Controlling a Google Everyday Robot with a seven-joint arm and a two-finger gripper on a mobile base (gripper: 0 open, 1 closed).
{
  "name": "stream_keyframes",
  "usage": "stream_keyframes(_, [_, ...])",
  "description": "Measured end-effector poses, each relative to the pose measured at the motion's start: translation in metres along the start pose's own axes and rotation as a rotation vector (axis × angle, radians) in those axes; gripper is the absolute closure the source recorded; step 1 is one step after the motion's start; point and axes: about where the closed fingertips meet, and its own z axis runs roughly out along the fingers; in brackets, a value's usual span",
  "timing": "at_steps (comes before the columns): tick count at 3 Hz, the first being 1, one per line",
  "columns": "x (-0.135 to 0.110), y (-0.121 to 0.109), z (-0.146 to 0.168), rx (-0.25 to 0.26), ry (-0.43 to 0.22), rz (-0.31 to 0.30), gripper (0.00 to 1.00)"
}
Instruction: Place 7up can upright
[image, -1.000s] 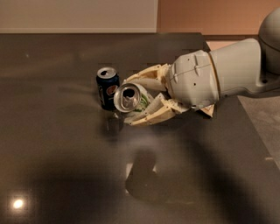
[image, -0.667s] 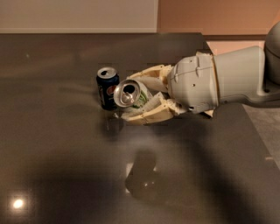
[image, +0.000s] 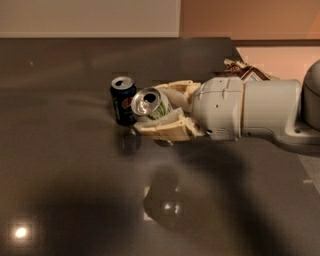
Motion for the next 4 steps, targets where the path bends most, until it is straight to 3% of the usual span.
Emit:
stream_keyframes(2, [0.013, 0.005, 0.006, 0.115, -0.068, 0.111, 1.00])
stream_keyframes(4, [0.033, 0.020, 0.007, 0.181, -0.140, 0.252, 1.00])
